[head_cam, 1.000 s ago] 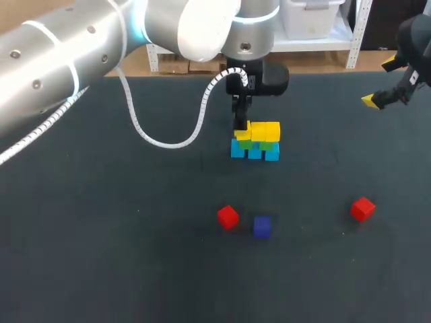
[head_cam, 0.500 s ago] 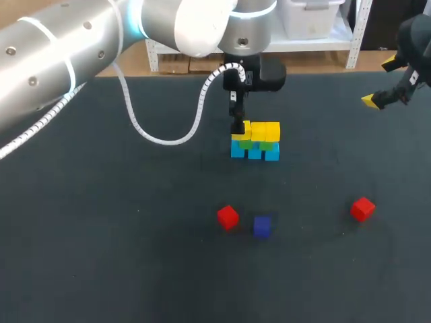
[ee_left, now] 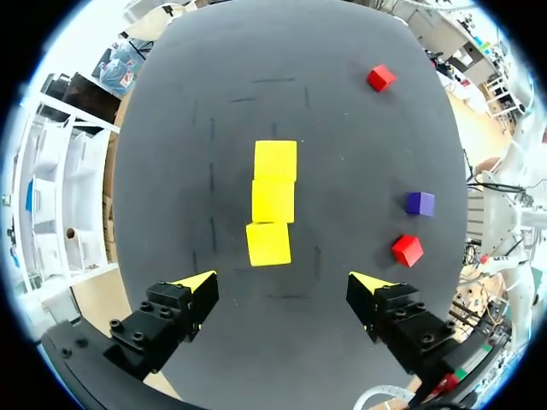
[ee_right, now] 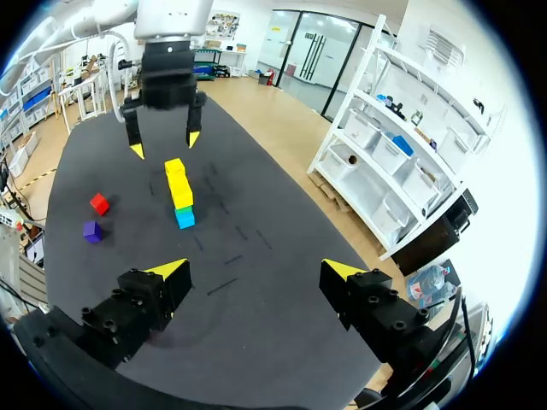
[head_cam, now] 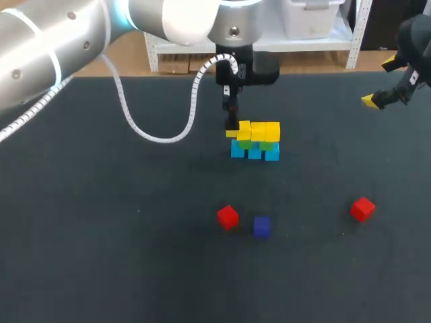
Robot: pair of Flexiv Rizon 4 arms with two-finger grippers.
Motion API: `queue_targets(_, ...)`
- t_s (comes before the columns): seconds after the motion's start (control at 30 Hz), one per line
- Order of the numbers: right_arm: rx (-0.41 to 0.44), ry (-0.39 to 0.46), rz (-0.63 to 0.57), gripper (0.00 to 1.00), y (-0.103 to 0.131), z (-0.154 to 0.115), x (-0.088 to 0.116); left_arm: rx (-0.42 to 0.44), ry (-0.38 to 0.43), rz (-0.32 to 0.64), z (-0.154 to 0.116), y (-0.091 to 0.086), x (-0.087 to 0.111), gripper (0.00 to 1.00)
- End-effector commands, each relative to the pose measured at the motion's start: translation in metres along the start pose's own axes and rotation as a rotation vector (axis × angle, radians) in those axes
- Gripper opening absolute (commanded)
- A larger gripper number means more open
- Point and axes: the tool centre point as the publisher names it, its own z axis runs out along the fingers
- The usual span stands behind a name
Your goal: Place the blue cubes, place green cubes on the blue cubes, place the yellow cubes on the green cubes, then place the red cubes on the yellow cubes, and place purple cube on the red cubes.
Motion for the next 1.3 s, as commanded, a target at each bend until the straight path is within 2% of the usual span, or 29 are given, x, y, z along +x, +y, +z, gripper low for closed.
queue_targets(0.03,-0.006,-0.003,-0.001,1.00,-0.001,0.000,0.000,-0.020,-0.047,-0.028,-0.009,-0.016,0.018,1.00)
queue_targets(0.2,-0.006,-0.003,-0.001,1.00,-0.001,0.000,0.000,-0.047,-0.092,-0.088,-0.024,-0.020,0.034,1.00)
queue_targets(0.3,-0.006,-0.003,-0.001,1.00,-0.001,0.000,0.000,-0.083,-0.120,-0.140,-0.039,-0.018,0.051,1.00)
queue_targets(0.67,-0.006,-0.003,-0.001,1.00,-0.001,0.000,0.000,-0.181,-0.197,-0.328,-0.076,-0.008,0.126,1.00)
queue_targets(0.83,-0.006,-0.003,-0.001,1.00,-0.001,0.000,0.000,-0.218,-0.217,-0.365,-0.087,-0.010,0.153,1.00)
queue_targets(1.0,-0.006,-0.003,-0.001,1.00,-0.001,0.000,0.000,-0.254,-0.219,-0.391,-0.096,-0.017,0.172,1.00)
queue_targets(1.3,-0.006,-0.003,-0.001,1.00,-0.001,0.000,0.000,-0.349,-0.288,-0.437,-0.109,-0.032,0.202,1.00)
